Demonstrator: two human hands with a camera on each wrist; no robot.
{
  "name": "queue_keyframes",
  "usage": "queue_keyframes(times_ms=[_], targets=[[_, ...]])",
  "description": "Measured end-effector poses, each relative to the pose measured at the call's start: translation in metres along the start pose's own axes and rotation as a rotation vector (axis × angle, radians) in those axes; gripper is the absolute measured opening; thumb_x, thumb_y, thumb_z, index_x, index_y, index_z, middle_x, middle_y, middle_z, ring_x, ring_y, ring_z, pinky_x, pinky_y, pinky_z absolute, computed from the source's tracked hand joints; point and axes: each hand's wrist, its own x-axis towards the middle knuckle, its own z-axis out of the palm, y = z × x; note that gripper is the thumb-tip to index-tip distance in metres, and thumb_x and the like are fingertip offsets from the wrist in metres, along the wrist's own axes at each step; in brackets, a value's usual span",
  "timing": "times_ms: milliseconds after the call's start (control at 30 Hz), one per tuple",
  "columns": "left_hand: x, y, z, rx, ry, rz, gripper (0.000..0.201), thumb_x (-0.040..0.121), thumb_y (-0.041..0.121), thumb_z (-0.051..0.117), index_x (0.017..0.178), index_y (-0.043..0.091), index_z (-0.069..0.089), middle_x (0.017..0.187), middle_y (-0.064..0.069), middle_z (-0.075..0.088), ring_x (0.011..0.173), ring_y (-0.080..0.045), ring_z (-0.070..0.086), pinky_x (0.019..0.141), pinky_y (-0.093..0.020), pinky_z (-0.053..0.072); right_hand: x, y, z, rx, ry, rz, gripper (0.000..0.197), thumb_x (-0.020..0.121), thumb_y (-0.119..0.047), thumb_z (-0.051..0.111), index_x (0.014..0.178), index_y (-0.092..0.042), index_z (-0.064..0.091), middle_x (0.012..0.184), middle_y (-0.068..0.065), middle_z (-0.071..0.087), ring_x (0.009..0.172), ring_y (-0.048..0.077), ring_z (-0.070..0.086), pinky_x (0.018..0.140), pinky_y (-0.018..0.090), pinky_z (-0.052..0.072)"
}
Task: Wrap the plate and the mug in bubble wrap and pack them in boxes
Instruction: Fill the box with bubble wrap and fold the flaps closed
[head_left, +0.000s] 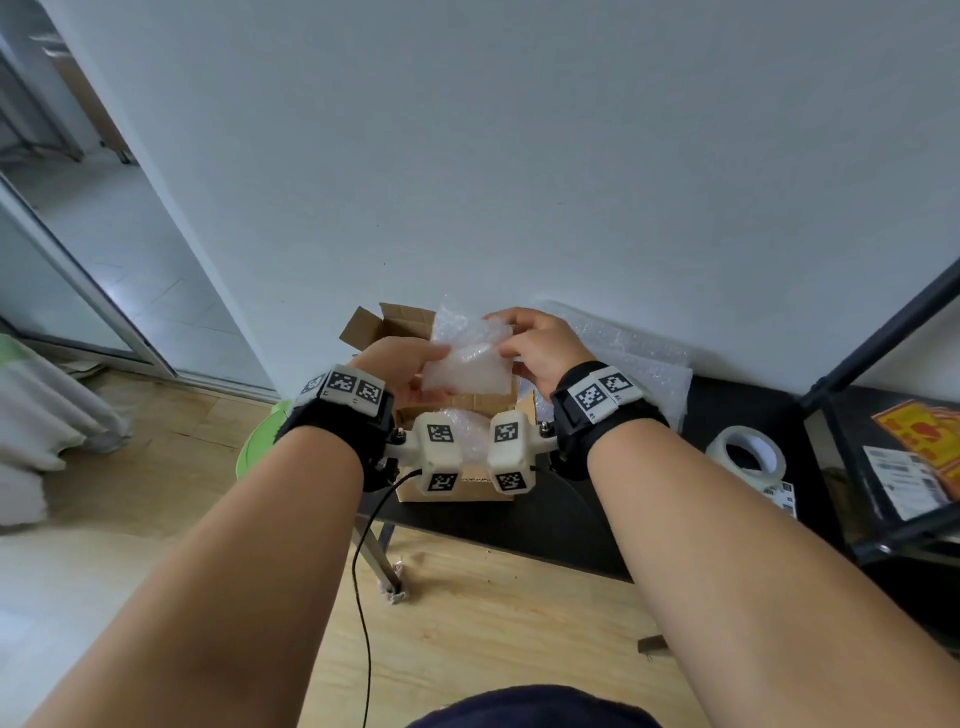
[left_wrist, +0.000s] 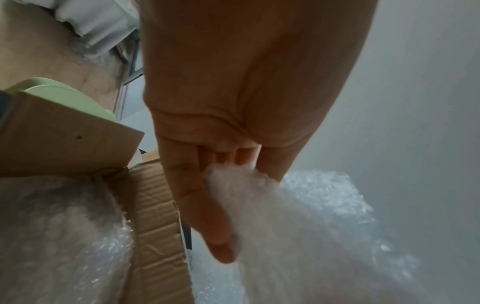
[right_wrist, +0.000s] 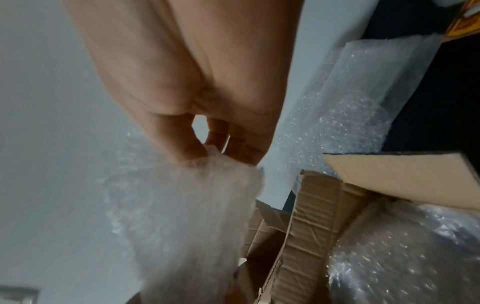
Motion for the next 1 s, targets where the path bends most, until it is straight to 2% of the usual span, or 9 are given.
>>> queue_keyframes(times_ms=[133,267,467,533,633,733,833,933,1000], targets=[[-0.003,-0.001,0.002,-0.176,0.019,-0.087,0.03,0.099,0.016,0.045,0.117,-0.007,0.05,0.111,-0.025,0.062,0.085,-0.037,0.067,0.065,-0.04,0.061,-0.006,-0.001,0.002,-0.321,-0.025,-0.146,0.049,0.082,0.016,0.041,0.079,-0.02,0.075,0.11,0.001,0.066,0.09,0.012,0.057,0.066,0.016,0.047],[-0.007,-0.002,-0.004,-0.188,-0.05,-0.106,0.057,0.087,0.047,0.065,0.112,-0.003,0.053,0.104,-0.025,0.066,0.092,-0.037,0.069,0.075,-0.042,0.059,-0.008,0.001,0.009,-0.588,-0.072,-0.235,0.053,0.082,0.017,0.04,0.079,-0.022,0.076,0.104,-0.001,0.053,0.086,0.01,0.05,0.071,0.018,0.04],[0.002,-0.015,-0.015,-0.126,0.109,-0.1,0.037,0.077,0.0,0.065,0.112,0.003,0.053,0.11,-0.02,0.058,0.087,-0.033,0.068,0.065,-0.037,0.059,-0.011,0.001,0.018,-0.627,-0.246,-0.075,0.039,0.086,0.005,0.046,0.091,-0.022,0.074,0.089,-0.005,0.055,0.076,0.01,0.049,0.066,0.02,0.043],[0.011,-0.016,-0.024,-0.067,0.117,-0.093,0.045,0.078,-0.004,0.065,0.12,0.002,0.051,0.113,-0.019,0.057,0.09,-0.032,0.068,0.069,-0.039,0.059,-0.008,0.001,0.018,-0.521,-0.188,-0.007,0.027,0.088,-0.004,0.051,0.098,-0.019,0.072,0.088,-0.005,0.06,0.084,0.014,0.056,0.081,0.027,0.051],[0.014,-0.015,-0.032,0.006,-0.006,-0.057,0.042,0.082,-0.004,0.066,0.123,0.0,0.055,0.116,-0.017,0.063,0.099,-0.029,0.067,0.084,-0.038,0.057,0.0,0.006,0.026,-0.615,-0.207,0.025,0.032,0.091,-0.033,0.062,0.119,-0.019,0.065,0.116,-0.003,0.063,0.109,0.016,0.058,0.1,0.034,0.046],[0.012,-0.016,-0.039,0.1,-0.114,0.022,0.031,0.086,-0.003,0.063,0.116,0.004,0.061,0.116,-0.016,0.065,0.106,-0.029,0.065,0.092,-0.04,0.054,0.004,0.013,0.041,-0.782,-0.299,0.069,0.038,0.088,-0.04,0.066,0.118,-0.016,0.066,0.11,0.002,0.067,0.097,0.017,0.062,0.083,0.03,0.05],[0.017,-0.027,-0.051,0.239,-0.089,0.103,0.024,0.084,0.007,0.07,0.107,0.013,0.063,0.112,-0.011,0.065,0.104,-0.024,0.065,0.093,-0.04,0.054,0.008,0.023,0.057,-0.771,-0.207,0.101,0.032,0.084,-0.033,0.071,0.107,-0.012,0.067,0.098,0.005,0.066,0.088,0.02,0.063,0.073,0.029,0.05],[0.026,-0.042,-0.067,0.428,0.153,0.178,0.015,0.082,0.022,0.074,0.091,0.021,0.062,0.099,-0.001,0.065,0.092,-0.017,0.063,0.08,-0.029,0.052,0.012,0.036,0.074,-0.895,-0.057,0.134,0.028,0.081,-0.03,0.07,0.099,-0.009,0.065,0.088,0.006,0.064,0.077,0.02,0.061,0.06,0.026,0.045],[0.032,-0.052,-0.077,0.539,0.328,0.205,0.021,0.079,0.025,0.074,0.096,0.018,0.063,0.096,0.0,0.065,0.092,-0.018,0.061,0.076,-0.029,0.047,0.013,0.047,0.084,-0.975,-0.02,0.183,0.026,0.083,-0.031,0.069,0.097,-0.011,0.062,0.083,0.004,0.062,0.072,0.018,0.06,0.056,0.026,0.042]])
